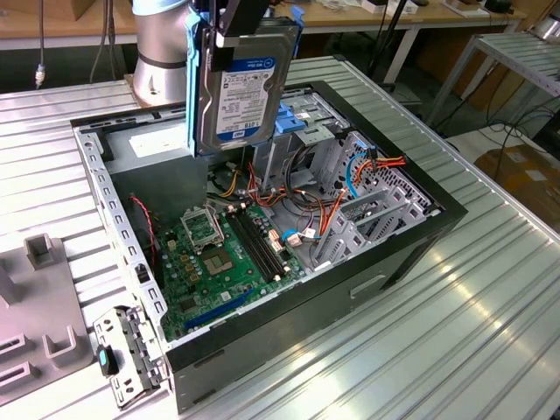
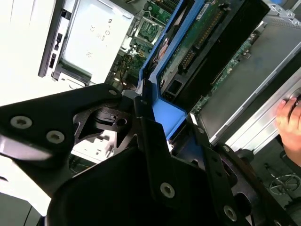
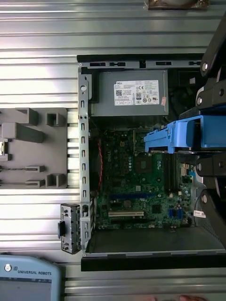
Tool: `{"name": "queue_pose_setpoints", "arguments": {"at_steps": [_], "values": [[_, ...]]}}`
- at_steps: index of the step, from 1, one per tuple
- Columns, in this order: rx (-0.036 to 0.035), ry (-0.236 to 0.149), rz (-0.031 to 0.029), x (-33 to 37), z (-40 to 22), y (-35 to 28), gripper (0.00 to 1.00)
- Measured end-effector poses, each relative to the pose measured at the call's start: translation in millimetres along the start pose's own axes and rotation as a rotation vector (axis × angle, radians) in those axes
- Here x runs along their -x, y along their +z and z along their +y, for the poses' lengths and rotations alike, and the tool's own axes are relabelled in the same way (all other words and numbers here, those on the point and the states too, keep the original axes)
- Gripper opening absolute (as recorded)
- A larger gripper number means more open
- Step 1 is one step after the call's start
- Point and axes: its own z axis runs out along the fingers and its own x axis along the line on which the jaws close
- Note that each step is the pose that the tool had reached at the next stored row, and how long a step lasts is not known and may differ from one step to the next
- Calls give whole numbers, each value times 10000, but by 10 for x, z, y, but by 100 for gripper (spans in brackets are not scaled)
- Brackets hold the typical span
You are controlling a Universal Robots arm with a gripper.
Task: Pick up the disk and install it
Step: 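Insert the disk into the insertion slot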
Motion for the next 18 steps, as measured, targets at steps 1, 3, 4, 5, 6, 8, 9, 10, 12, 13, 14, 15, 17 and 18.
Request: {"name": "queue_pose_setpoints", "arguments": {"at_steps": [1,3,4,5,6,8,9,10,12,13,14,15,17,18], "values": [[0,0,0,-8,0,0,37],[-1,2,0,-10,0,1,37],[0,1,1,-10,0,0,37],[0,0,1,-10,0,0,37],[0,0,1,-11,0,0,37],[0,1,1,-11,0,0,37],[0,1,0,-11,0,0,37],[0,0,1,-11,0,0,37],[0,0,1,-11,0,0,37],[-1,1,1,-12,0,1,37],[-1,0,-1,-18,0,2,37],[1,-2,2,-29,-1,2,37],[-1,0,1,-88,-2,7,37],[0,1,3,-129,-3,9,37]]}}
